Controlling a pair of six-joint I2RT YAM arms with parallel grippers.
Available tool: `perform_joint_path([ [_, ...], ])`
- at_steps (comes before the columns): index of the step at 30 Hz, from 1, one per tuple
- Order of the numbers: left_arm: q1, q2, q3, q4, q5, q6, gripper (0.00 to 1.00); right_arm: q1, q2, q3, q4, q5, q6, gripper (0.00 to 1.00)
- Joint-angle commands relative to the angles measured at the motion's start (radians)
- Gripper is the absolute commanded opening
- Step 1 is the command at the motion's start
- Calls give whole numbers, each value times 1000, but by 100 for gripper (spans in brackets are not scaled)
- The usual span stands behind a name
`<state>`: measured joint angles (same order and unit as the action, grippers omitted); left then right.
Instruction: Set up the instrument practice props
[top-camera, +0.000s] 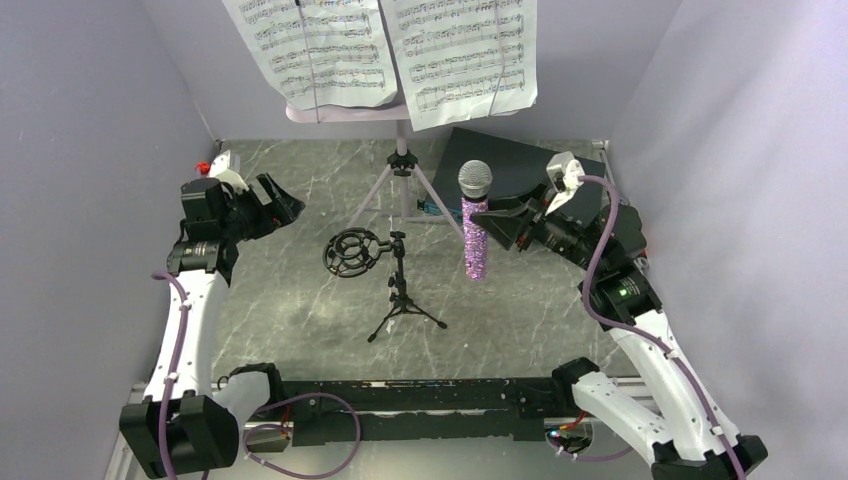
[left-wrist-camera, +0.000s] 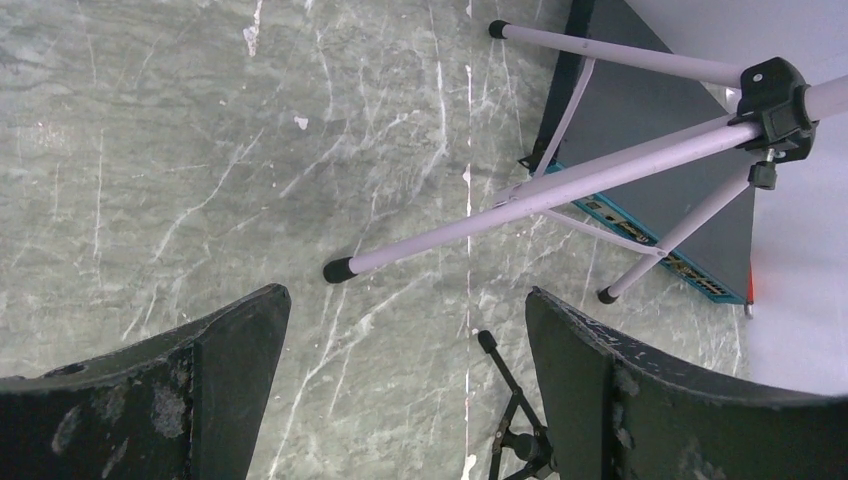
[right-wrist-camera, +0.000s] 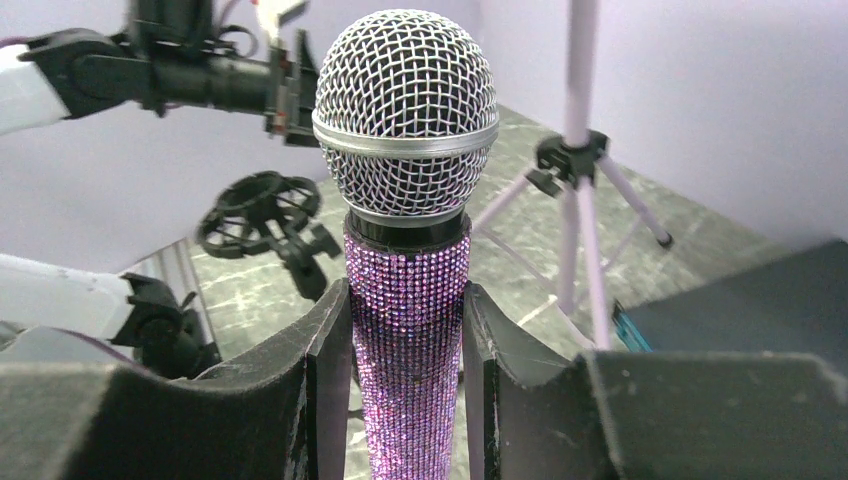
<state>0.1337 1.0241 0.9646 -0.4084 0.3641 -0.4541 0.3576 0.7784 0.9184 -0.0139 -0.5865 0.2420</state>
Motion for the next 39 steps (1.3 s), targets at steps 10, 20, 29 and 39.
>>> perform_joint_path([
  [10, -2, -2, -4, -59, -44, 21, 94, 183, 183, 255, 171, -64, -58, 0],
  [20, -2, 17, -14, -82, -79, 33, 94, 204, 301, 443, 322, -195, 36, 0],
  [29, -2, 40, -7, -104, -101, 53, 94, 274, 468, 566, 443, -235, 104, 0],
  [39, -2, 29, -25, -103, -107, 62, 94, 424, 638, 676, 497, -221, 116, 0],
])
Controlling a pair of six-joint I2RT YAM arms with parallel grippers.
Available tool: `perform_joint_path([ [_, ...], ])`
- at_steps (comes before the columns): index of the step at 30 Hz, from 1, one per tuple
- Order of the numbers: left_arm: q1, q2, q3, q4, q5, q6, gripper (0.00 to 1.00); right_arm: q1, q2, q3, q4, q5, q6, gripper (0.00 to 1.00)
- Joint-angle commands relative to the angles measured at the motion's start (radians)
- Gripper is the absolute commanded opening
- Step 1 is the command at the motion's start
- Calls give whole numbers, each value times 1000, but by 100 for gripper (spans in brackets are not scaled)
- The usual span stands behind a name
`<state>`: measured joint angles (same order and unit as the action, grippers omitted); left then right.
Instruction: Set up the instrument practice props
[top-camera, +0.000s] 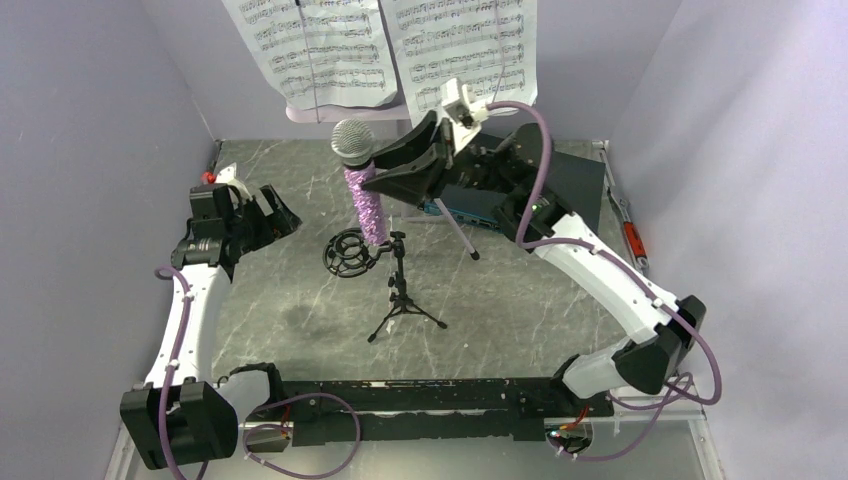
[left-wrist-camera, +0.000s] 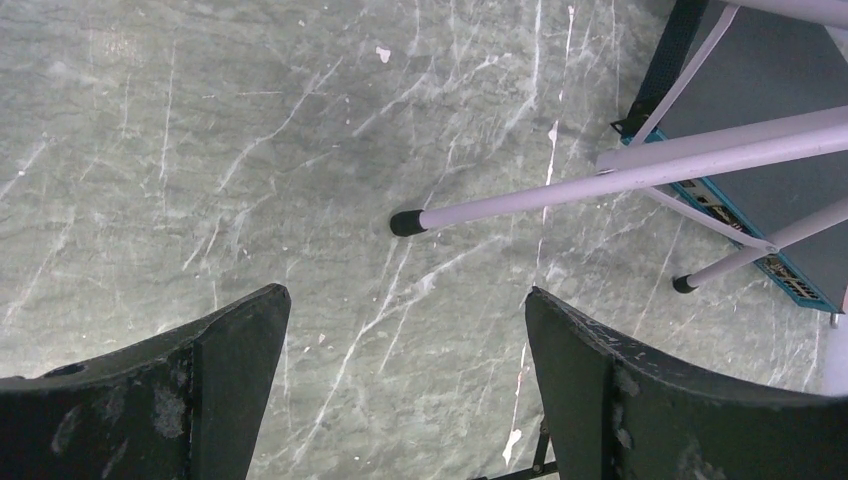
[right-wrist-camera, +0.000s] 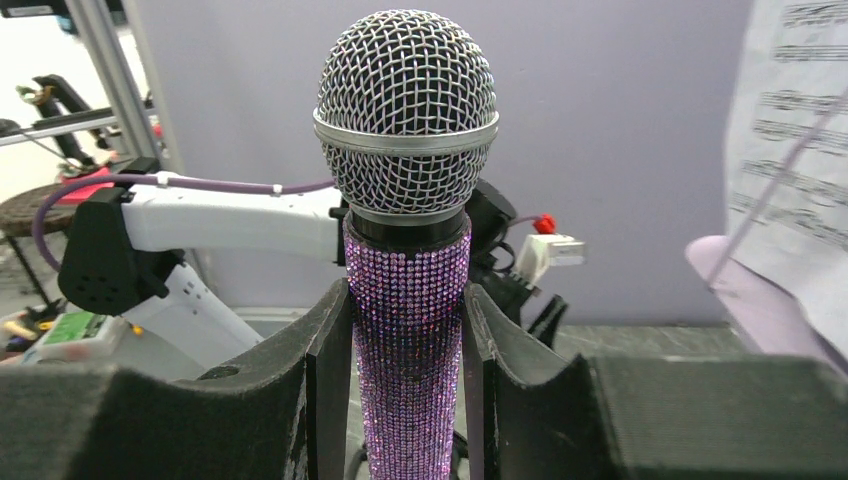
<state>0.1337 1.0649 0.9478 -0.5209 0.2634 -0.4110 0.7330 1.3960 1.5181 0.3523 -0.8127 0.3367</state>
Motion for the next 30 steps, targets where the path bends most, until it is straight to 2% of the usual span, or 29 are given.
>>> perform_joint_path([
  [1, -2, -15, -10, 10, -6, 20, 94, 62, 39, 89, 130, 1, 24, 0],
  [11, -1, -30, -20, -11, -31, 43, 94, 121, 137, 183, 81, 2, -6, 0],
  [30, -2, -59, -29, -19, -65, 78, 94, 122, 196, 187, 20, 47, -75, 0],
])
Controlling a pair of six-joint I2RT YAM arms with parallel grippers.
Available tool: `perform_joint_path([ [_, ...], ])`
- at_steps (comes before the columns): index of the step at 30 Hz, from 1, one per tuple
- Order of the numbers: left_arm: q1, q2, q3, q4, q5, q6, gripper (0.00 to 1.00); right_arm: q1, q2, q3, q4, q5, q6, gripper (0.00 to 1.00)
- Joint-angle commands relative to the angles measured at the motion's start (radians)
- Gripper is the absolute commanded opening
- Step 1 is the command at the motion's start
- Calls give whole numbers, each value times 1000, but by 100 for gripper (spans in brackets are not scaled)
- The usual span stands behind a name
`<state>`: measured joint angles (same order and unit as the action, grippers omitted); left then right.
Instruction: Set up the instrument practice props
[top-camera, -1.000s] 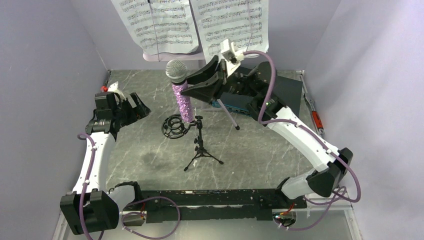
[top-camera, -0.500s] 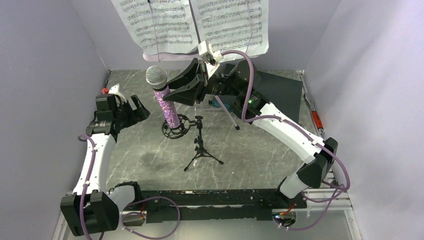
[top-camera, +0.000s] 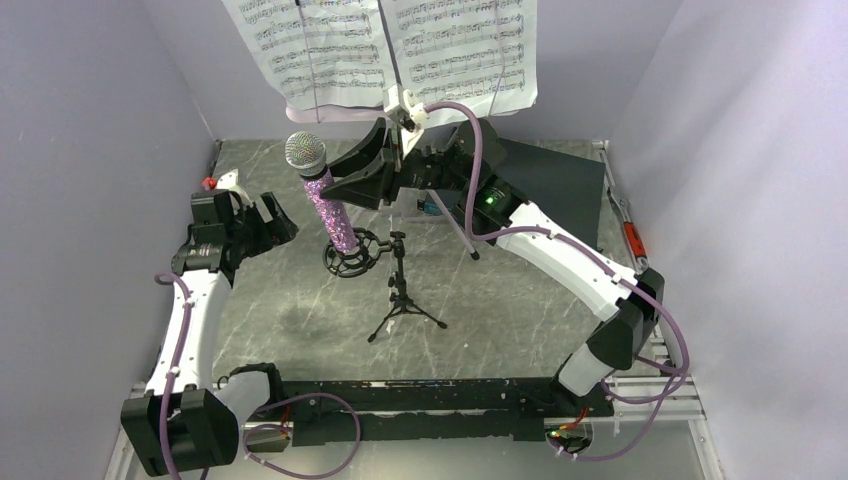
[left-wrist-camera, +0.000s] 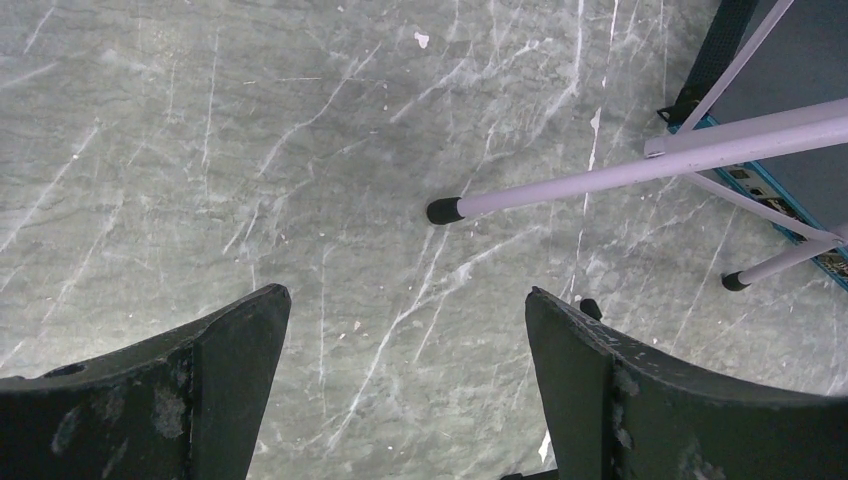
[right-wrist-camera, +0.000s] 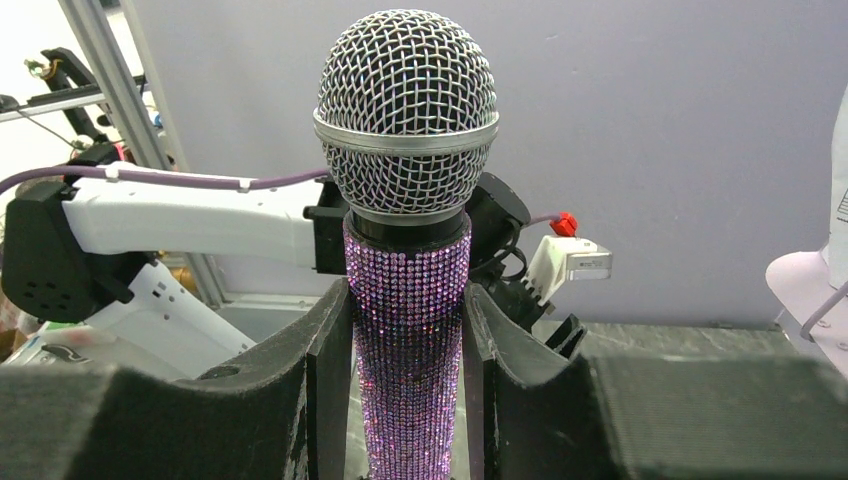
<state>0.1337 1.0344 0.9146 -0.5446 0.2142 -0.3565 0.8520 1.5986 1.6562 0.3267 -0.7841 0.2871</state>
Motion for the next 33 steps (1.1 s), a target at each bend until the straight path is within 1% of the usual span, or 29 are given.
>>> perform_joint_path([
  [1, -1, -29, 3, 5, -16, 24, 94, 3, -6, 51, 41, 18, -27, 0],
  [14, -1, -27, 3, 14, -7, 21, 94, 3, -45, 6, -19, 48, -100, 0],
  [33, 0, -24, 0, 23, 4, 15, 94, 3, -127, -29, -50, 49, -132, 0],
])
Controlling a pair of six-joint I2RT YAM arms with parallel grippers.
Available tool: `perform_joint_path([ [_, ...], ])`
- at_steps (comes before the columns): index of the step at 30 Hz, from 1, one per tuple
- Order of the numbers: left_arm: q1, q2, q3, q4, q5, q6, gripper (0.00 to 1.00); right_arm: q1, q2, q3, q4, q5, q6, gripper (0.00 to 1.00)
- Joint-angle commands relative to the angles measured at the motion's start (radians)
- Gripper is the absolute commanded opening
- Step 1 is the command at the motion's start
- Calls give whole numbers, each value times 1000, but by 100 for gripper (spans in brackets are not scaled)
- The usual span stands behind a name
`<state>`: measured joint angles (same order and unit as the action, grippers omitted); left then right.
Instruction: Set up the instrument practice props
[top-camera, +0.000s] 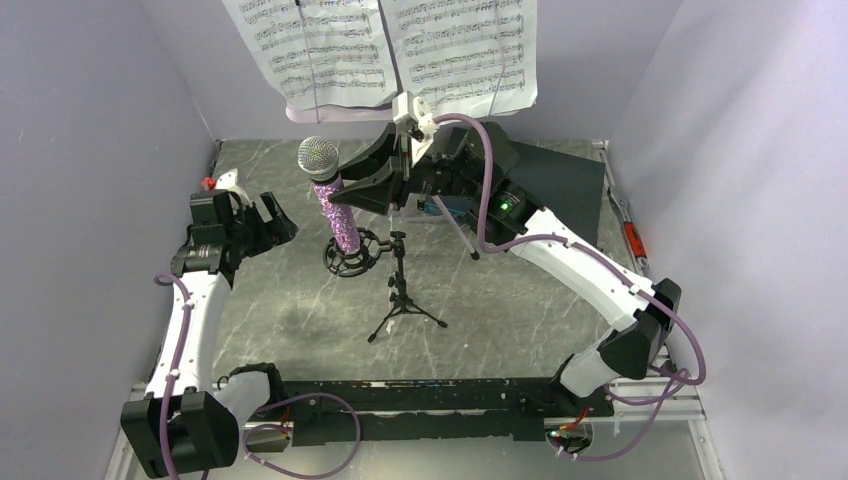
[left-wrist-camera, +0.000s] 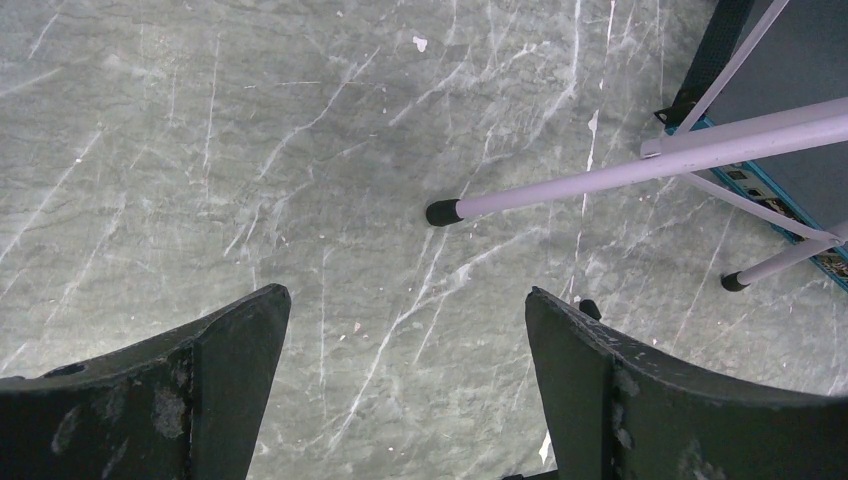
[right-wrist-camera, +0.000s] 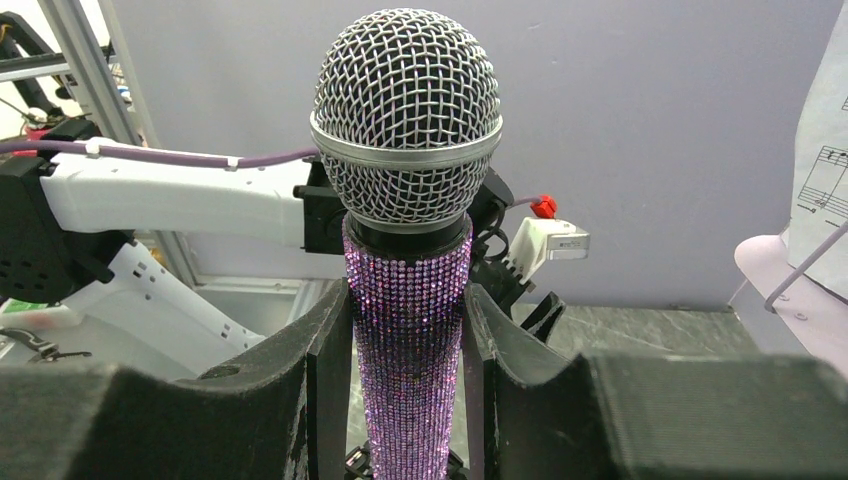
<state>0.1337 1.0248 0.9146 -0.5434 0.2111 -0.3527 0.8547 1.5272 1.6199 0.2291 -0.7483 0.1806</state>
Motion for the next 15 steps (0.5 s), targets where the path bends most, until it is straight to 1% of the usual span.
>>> perform_joint_path([
  [1, 0, -14, 0, 22, 9, 9, 94, 0, -57, 4, 51, 13, -22, 0],
  [7, 0, -16, -1, 23, 5, 9, 94, 0, -34, 5, 73, -14, 9, 0],
  [15, 0, -16, -2, 26, 10, 5, 94, 1, 8, 26, 28, -38, 5, 0],
])
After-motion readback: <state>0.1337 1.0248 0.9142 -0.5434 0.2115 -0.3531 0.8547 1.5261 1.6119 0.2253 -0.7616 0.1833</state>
